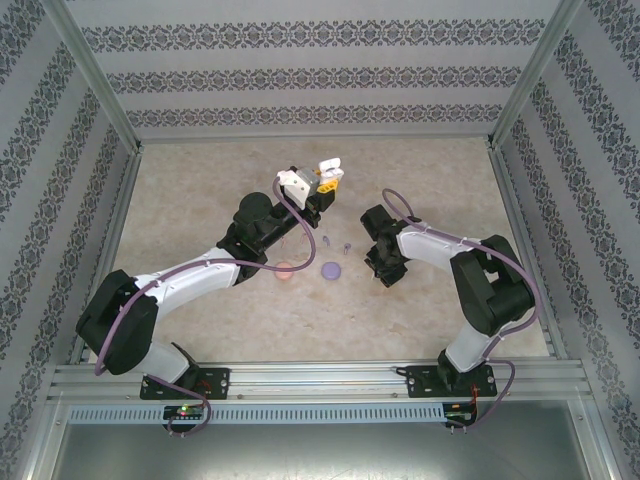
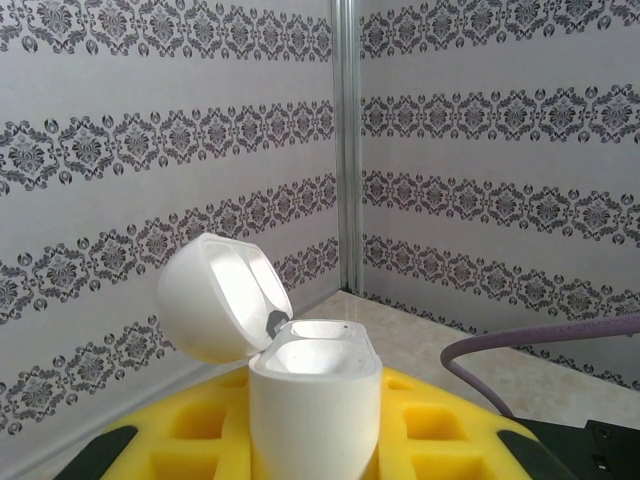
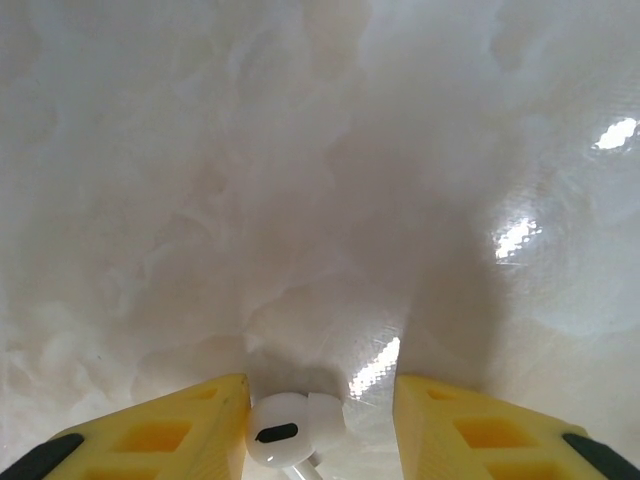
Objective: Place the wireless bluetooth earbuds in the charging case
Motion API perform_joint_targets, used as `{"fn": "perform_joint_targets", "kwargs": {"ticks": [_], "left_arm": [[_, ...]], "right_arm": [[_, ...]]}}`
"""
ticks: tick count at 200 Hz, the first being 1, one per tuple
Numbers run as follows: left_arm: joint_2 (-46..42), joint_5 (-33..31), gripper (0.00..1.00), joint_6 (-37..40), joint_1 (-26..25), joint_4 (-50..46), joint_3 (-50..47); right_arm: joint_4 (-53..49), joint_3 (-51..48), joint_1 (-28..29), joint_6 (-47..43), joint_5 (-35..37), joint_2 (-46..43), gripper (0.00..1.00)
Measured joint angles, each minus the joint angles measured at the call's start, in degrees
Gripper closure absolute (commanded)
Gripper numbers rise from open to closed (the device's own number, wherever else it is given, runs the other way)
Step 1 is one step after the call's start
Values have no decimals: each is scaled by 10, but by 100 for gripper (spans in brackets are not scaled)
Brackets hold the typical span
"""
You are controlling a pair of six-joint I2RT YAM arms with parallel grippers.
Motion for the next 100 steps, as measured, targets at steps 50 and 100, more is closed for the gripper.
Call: {"fn": "perform_joint_targets", "kwargs": {"ticks": [50, 100], "left_arm": [[3, 2, 100, 0, 0, 4, 0], [9, 5, 100, -3, 4, 4, 0]], "right_arm": [[-17, 12, 0, -2, 0, 10, 64], [-31, 16, 0, -10, 0, 14, 73]]}}
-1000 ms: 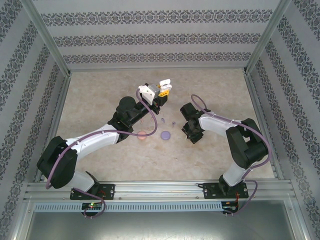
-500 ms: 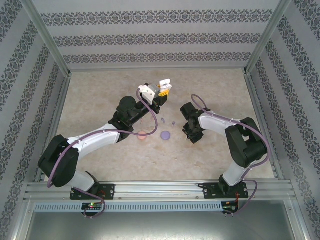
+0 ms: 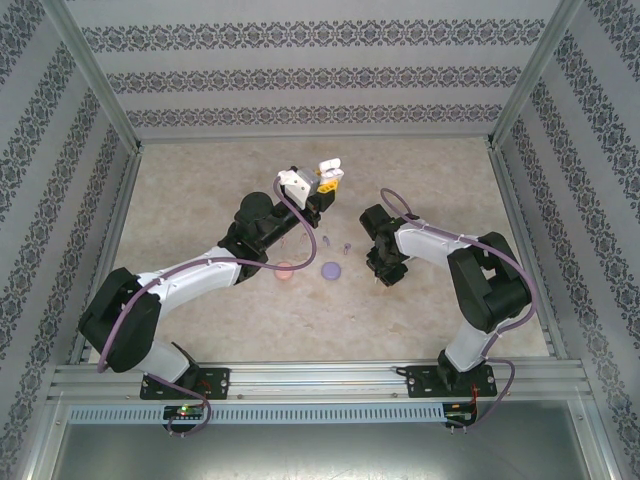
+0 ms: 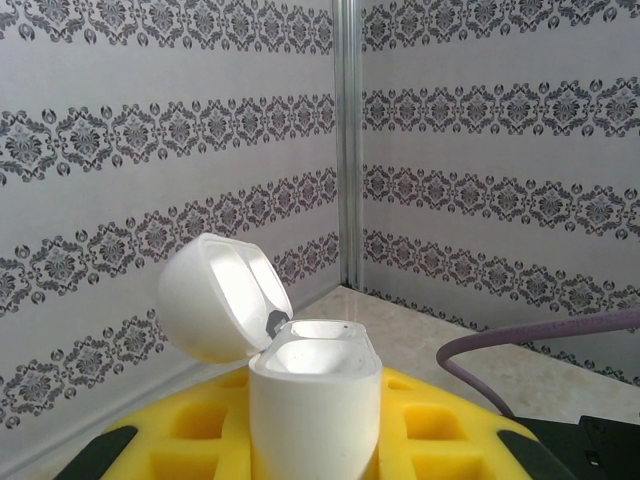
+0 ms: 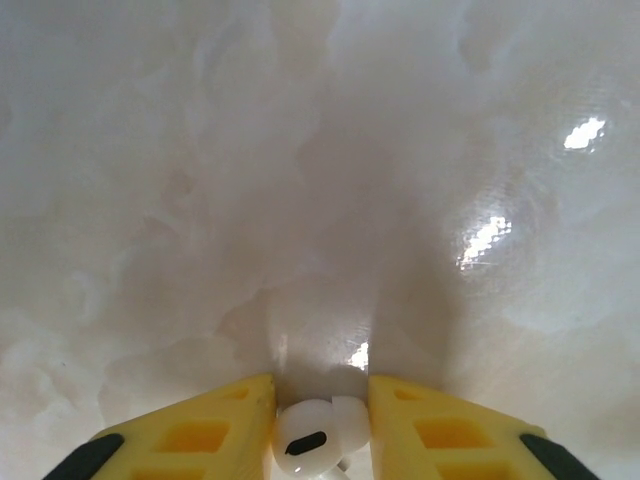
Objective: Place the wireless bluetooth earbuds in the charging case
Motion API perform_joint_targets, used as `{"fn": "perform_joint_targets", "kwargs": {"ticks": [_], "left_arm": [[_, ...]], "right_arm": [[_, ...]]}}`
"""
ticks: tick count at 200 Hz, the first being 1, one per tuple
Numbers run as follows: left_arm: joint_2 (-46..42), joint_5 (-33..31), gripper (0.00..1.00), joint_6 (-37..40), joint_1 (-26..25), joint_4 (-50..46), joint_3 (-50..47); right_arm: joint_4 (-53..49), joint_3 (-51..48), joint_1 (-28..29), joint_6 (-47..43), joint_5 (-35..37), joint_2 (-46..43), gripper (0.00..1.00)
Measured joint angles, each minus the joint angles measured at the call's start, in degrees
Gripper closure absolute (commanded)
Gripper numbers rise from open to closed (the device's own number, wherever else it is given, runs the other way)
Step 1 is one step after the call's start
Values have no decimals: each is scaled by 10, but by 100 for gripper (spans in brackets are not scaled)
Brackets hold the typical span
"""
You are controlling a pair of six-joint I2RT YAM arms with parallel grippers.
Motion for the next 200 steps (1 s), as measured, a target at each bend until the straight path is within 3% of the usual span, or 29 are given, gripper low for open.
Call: {"fn": "perform_joint_targets", "kwargs": {"ticks": [73, 138, 200], "left_arm": [[0, 7, 100, -9, 0, 0, 7], [-1, 40, 100, -5, 0, -1, 7], [-31, 93, 100, 45, 0, -5, 5]], "right_arm": [[39, -8, 0, -43, 4, -22, 75], [89, -12, -7, -147, 33, -194, 75], [102, 119, -11, -287, 43, -285, 73]]}}
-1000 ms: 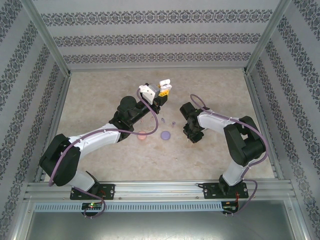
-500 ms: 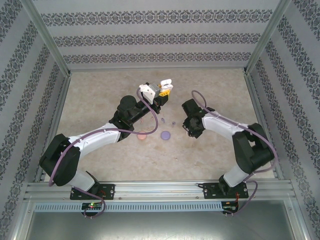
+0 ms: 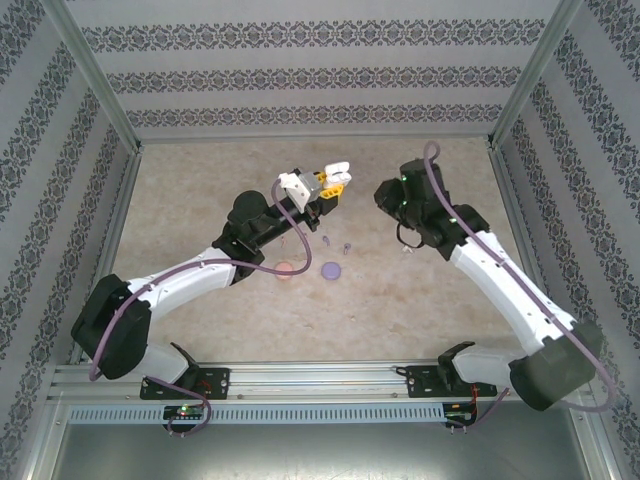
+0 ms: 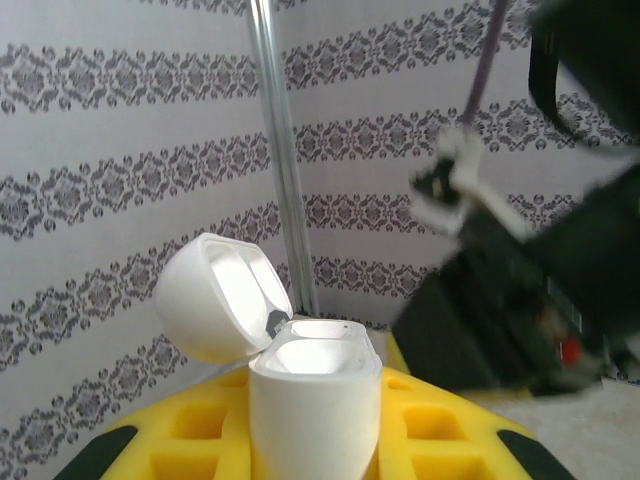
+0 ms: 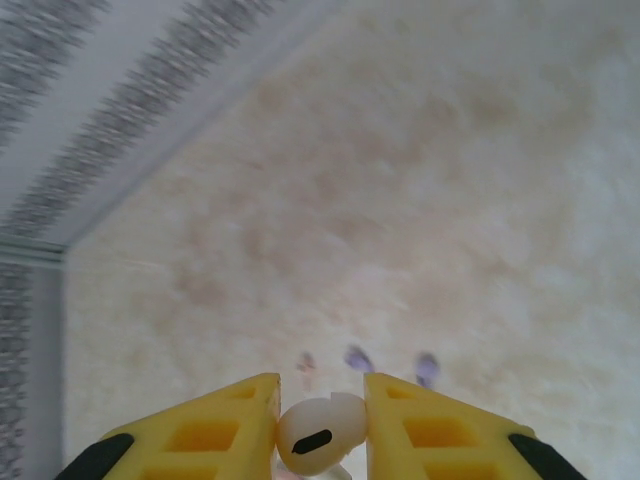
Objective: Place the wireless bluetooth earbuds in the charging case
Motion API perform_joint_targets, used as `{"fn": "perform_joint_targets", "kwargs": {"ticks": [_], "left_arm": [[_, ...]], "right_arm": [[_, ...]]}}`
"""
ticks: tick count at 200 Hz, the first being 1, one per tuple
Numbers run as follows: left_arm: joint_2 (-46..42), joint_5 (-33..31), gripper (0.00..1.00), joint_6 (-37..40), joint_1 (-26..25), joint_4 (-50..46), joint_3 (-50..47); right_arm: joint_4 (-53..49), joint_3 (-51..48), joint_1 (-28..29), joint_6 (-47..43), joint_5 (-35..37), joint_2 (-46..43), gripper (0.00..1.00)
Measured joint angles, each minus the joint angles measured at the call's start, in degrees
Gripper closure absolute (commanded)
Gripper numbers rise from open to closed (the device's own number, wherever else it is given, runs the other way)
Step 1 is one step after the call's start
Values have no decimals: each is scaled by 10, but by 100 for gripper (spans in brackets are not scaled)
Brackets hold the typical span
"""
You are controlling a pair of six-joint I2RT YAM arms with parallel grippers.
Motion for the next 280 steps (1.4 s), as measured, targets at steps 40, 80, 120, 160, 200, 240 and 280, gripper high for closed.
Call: {"fn": "perform_joint_targets", "kwargs": {"ticks": [40, 80, 120, 160, 200, 240, 280], "left_arm": [[-6, 19, 100, 41, 0, 0, -10], [-6, 1, 100, 72, -6, 16, -13], [22, -65, 100, 89, -28, 100, -12], [84, -115, 100, 92, -40, 149, 7], [107, -136, 100, 89, -43, 174, 28], [107, -144, 100, 81, -43, 199, 42], [107, -145, 100, 75, -43, 202, 44]], "right_arm": [[57, 47, 6, -63, 0, -50, 72], [143, 42, 35, -96, -5, -77, 71], [257, -19, 60, -98, -9, -106, 71], [349, -70, 84, -88, -8, -109, 71], [410, -89, 106, -69, -2, -96, 71], [449, -109, 113, -47, 4, -80, 71], [465, -113, 118, -34, 7, -63, 71]]}}
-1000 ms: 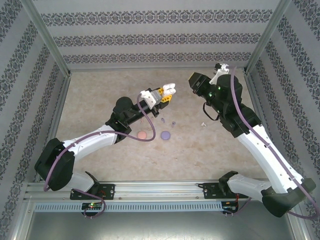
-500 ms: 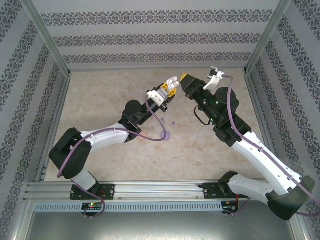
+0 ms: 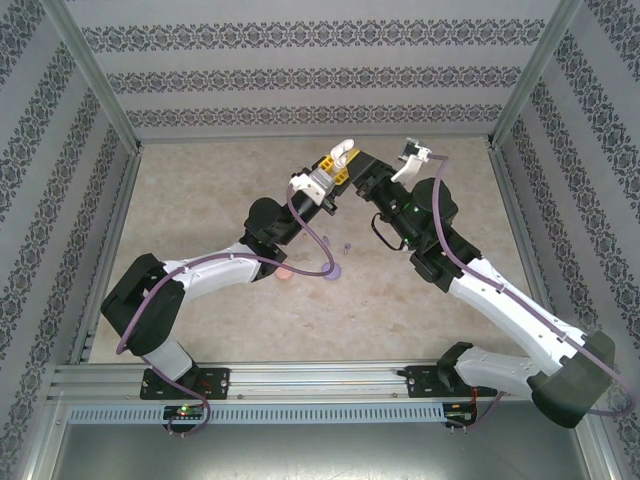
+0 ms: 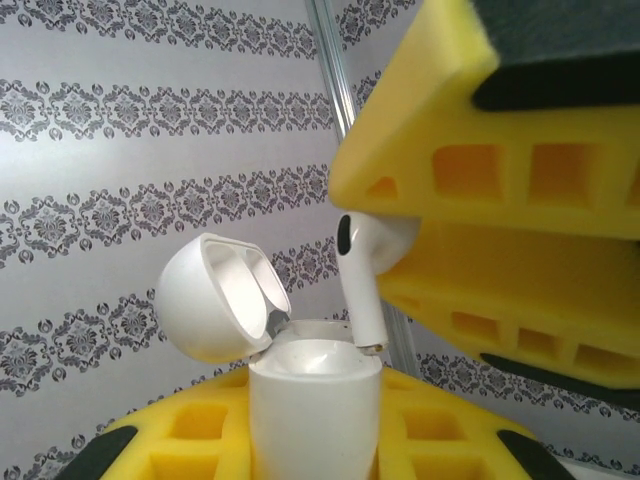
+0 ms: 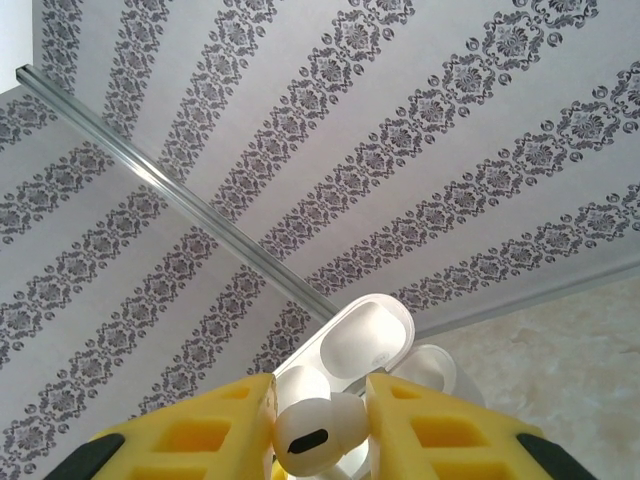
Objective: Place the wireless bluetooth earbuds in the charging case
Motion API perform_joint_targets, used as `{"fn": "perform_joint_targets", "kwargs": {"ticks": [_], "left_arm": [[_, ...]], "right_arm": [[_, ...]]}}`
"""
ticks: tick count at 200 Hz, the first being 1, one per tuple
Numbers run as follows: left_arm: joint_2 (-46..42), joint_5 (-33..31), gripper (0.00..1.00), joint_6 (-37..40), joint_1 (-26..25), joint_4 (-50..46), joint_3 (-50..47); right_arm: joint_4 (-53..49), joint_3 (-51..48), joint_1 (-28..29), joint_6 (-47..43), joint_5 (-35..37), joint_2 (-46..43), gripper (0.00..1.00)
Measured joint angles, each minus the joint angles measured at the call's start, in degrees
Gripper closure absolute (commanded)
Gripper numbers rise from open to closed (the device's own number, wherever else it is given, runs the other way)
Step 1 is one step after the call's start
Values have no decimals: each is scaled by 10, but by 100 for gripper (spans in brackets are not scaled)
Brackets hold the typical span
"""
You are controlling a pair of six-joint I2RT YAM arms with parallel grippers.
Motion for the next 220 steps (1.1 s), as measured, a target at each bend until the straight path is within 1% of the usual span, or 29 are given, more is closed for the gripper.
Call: {"fn": "perform_joint_targets", "kwargs": {"ticks": [110, 220], "left_arm": [[2, -6, 100, -10, 0, 0, 0], [8, -2, 100, -19, 0, 0, 2]], "right_arm": [[29, 0, 0, 17, 0, 26, 71], [41, 3, 0, 15, -1, 26, 71]]}}
